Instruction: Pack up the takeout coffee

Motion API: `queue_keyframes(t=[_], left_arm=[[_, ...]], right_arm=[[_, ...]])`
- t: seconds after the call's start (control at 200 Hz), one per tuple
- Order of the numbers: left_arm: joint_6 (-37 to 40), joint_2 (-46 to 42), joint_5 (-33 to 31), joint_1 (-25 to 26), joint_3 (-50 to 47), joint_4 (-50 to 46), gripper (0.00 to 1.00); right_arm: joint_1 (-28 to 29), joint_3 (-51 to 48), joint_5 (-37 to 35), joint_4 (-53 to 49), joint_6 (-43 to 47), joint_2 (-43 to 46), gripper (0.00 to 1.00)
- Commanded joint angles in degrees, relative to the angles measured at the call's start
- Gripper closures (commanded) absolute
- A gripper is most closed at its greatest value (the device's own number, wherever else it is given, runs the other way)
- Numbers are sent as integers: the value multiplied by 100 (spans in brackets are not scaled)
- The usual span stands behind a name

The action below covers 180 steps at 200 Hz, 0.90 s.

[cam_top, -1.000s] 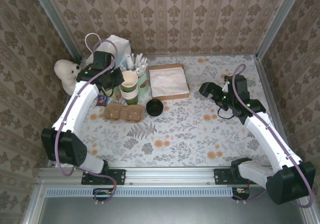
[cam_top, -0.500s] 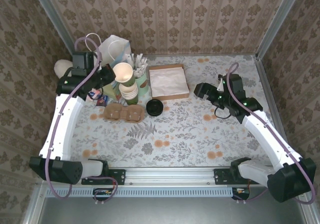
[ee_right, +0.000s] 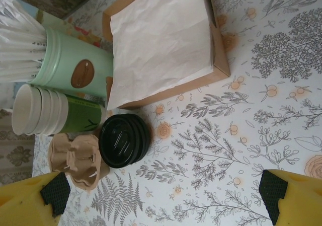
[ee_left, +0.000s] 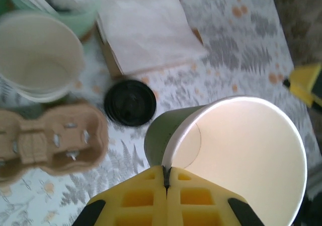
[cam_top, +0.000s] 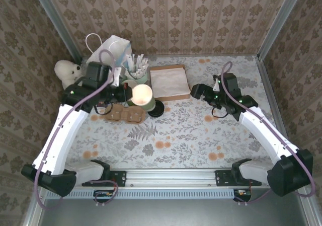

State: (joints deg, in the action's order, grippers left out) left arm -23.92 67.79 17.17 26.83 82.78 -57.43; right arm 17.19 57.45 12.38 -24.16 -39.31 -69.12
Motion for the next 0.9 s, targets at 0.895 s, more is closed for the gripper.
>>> queue_keyframes(t=[0.895], left_arm=[[632,1597,-899,2252,-2109,2894,97]], right_arm=[[21,-995,-517,228,-393,274,0]])
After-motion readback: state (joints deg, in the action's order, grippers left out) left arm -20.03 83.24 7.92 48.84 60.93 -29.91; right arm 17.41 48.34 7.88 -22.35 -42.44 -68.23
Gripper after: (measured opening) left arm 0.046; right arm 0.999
